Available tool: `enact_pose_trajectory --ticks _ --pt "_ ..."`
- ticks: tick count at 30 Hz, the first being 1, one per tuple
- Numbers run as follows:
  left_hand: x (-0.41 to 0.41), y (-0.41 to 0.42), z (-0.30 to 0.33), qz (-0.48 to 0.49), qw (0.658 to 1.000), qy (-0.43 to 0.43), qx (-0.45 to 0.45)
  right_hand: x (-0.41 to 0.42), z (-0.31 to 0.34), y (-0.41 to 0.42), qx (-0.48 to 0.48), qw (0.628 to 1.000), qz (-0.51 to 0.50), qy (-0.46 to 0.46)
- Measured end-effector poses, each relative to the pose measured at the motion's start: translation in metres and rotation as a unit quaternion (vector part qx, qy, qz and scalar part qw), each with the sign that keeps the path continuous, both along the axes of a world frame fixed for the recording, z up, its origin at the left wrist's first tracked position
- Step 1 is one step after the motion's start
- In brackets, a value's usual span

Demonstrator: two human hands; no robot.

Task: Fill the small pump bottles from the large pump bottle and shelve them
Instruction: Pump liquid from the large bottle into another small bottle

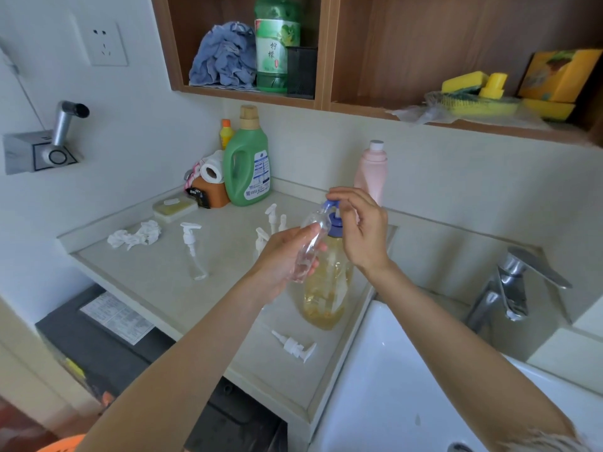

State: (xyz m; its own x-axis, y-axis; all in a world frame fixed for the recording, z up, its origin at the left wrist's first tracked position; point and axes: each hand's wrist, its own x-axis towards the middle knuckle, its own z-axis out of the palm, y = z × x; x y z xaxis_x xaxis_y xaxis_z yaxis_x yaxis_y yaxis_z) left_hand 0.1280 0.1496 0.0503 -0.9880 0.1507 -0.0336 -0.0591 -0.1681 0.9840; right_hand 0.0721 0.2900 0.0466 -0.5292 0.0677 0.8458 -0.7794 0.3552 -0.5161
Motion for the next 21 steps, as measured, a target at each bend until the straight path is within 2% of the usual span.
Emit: enact_pose_trajectory --ticks 4,9,15,21 --pt "-0.002 0.002 -0.003 -0.005 1.0 -0.003 0.013 0.001 -0.01 -0.001 -0.04 0.999 0.015 0.025" --pt "0.0 0.0 -0.017 0.013 0.999 -0.041 0.012 -0.001 -0.023 -0.009 -0.046 0.999 0.007 0.026" --pt "0.001 0.0 -0.015 0.017 1.0 -0.02 0.0 0.002 -0.019 -0.005 -0.015 1.0 -0.005 0.027" --pt "0.001 0.0 -0.005 -0.007 0.998 -0.004 0.069 0.0 0.0 0.001 0.031 0.999 -0.003 0.023"
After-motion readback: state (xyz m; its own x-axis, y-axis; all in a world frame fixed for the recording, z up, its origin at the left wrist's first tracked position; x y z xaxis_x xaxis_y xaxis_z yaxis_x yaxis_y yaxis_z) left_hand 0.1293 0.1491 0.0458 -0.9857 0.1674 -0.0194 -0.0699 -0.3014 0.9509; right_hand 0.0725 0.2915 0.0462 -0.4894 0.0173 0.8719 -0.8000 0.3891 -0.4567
